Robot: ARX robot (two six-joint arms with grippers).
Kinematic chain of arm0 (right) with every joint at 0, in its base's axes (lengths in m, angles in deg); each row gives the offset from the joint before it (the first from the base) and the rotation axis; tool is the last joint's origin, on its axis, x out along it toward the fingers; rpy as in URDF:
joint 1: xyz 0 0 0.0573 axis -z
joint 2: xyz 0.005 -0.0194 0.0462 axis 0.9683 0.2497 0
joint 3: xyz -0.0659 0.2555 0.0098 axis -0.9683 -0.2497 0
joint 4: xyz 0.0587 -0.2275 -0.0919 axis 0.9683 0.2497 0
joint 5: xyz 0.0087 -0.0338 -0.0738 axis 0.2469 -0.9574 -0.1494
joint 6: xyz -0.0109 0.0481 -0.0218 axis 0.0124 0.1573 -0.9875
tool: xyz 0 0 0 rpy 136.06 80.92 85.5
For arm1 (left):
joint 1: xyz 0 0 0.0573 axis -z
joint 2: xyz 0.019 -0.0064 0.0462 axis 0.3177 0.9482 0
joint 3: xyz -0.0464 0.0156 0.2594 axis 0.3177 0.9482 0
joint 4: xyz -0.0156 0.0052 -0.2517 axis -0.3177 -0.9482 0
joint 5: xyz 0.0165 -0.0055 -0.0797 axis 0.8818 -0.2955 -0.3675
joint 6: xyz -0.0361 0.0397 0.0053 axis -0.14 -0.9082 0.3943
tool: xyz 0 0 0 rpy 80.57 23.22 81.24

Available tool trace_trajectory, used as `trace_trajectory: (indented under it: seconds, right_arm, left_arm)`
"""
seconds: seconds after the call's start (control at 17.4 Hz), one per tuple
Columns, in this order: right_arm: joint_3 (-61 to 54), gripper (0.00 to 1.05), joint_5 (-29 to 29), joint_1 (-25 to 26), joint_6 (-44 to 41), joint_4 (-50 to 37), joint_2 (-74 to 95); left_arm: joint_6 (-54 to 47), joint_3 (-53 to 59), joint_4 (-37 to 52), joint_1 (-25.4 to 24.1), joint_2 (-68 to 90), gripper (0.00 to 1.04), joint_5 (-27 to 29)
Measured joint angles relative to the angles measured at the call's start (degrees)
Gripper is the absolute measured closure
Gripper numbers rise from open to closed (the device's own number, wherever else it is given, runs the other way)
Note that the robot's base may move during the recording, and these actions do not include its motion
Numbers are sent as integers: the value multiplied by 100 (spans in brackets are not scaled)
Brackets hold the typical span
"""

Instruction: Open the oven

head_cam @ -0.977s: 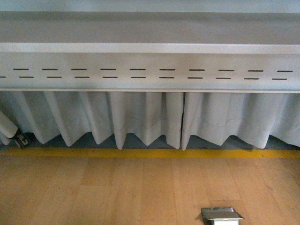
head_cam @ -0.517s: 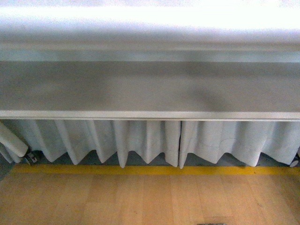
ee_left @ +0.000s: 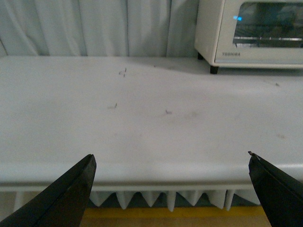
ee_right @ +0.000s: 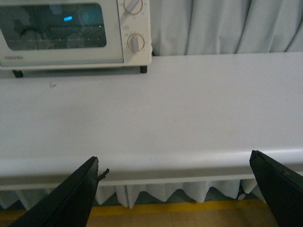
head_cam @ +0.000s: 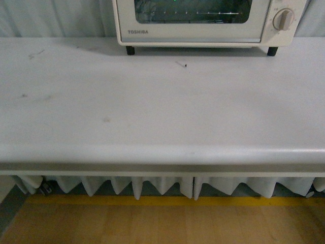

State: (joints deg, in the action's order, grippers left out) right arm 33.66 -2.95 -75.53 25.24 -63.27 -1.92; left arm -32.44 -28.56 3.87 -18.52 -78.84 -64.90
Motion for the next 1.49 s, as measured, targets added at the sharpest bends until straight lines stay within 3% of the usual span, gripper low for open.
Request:
trace_trajectory:
  seconds: [1.49]
  right_arm:
    - [0, 6, 2, 0, -7, -4, 0]
  left_arm:
    - [2, 0, 2, 0, 0, 7, -2]
